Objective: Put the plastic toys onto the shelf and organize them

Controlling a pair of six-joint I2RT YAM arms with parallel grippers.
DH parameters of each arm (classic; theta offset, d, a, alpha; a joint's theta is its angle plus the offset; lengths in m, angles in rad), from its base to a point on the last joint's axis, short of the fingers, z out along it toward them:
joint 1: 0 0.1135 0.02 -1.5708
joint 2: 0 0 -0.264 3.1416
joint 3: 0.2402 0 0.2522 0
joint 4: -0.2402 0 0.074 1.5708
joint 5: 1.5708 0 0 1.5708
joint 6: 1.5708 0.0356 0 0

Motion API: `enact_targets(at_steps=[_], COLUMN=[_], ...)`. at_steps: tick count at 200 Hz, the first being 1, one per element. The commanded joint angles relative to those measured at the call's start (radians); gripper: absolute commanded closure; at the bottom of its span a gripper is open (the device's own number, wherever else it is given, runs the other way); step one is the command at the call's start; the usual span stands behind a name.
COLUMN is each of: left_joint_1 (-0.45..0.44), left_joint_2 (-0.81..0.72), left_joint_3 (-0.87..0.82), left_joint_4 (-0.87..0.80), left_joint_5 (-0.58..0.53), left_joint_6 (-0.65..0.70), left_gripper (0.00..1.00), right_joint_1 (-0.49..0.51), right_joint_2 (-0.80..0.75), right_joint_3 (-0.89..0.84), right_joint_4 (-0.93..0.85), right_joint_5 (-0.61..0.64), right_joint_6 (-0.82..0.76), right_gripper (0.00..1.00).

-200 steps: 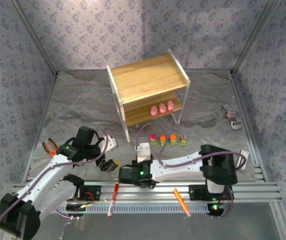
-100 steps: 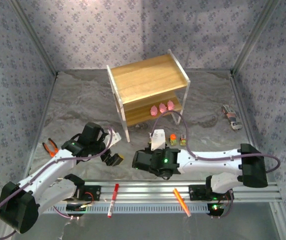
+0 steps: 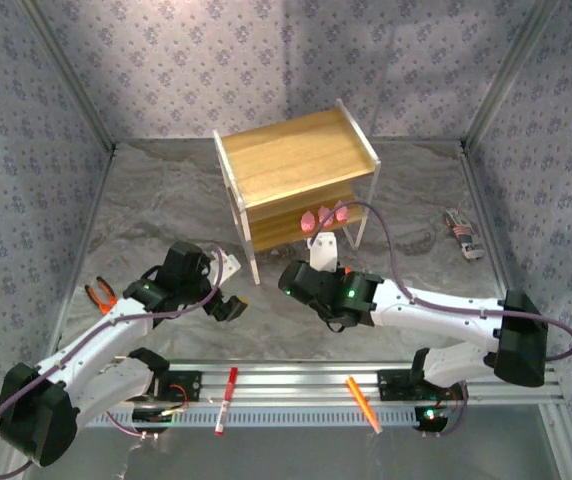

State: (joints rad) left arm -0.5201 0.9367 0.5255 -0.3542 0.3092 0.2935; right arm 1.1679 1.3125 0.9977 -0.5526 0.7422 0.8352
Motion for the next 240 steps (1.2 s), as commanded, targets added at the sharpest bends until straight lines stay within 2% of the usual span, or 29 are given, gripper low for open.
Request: enact_targets(at_steps=[1,123,240], left_joint_1=[-0.009,-0.014,-0.014], left_joint_2=[-0.016,-0.049,-0.068], left_joint_3=[0.011,-0.062,-0.097], left_joint_4=[0.014,0.023,0.029], left_joint_5=[-0.008,-0.020,-0.010], left_joint_6=[-0.006,0.049,0.048], left_gripper=[0.00,0.00,0.00], right_joint_1=[-0.032,-0.130,-0.184], right_joint_2=[0.012,0.197,0.251], right_joint_3=[0.032,0.247,0.275], right_joint_4=[0.060,0.107,0.137], right_joint_5=[-0.054,-0.138,-0.179], right_joint_6=[-0.084,-0.244,-0.269], right_gripper=[0.73,0.72,0.72])
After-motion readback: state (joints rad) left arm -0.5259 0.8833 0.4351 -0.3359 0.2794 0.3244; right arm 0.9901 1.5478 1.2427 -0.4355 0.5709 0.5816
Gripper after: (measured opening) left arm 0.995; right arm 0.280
